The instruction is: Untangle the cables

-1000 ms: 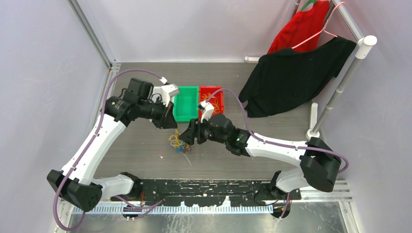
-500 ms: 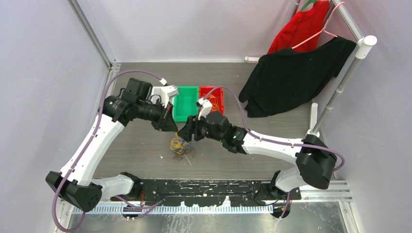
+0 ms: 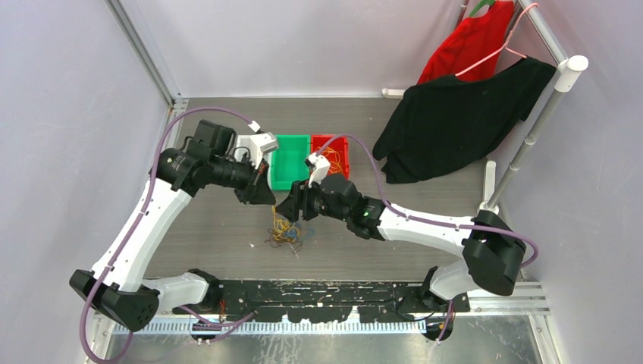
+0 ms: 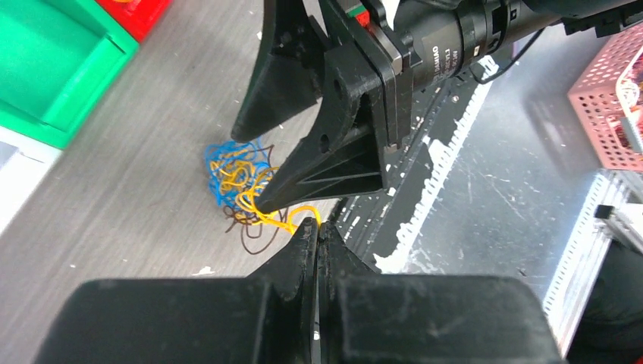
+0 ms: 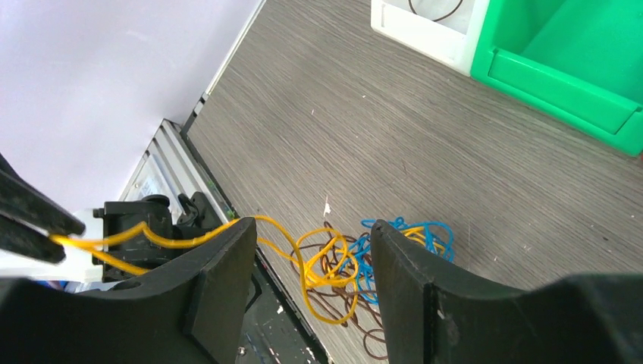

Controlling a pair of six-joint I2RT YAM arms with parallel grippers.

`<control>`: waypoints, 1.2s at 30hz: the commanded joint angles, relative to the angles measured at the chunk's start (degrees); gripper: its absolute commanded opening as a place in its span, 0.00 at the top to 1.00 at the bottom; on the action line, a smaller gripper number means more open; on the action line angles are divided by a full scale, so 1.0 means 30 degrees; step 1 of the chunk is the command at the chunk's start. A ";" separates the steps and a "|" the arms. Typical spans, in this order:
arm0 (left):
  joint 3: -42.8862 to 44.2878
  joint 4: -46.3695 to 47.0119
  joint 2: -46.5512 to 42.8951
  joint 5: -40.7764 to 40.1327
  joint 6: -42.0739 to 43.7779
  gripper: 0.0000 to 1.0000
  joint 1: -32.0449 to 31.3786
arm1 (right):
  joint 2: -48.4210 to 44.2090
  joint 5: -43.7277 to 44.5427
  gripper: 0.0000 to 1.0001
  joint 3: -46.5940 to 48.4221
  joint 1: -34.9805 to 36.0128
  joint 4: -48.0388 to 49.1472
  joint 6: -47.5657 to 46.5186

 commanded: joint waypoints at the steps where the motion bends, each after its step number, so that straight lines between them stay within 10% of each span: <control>1: 0.1545 -0.0142 -0.0441 -0.0855 0.1511 1.00 0.0070 | -0.1364 0.0019 0.38 0.0086 0.0107 -0.0071 -0.0050; 25: 0.2890 -0.0688 -0.0389 -0.1052 0.1733 1.00 0.0042 | -0.0772 -0.0417 0.35 0.0461 0.0258 0.0756 -0.0564; 36: 0.4401 -0.1351 -0.0083 0.0056 0.0990 1.00 0.0012 | 0.1821 0.4517 0.38 0.2746 0.1263 0.1117 -0.1359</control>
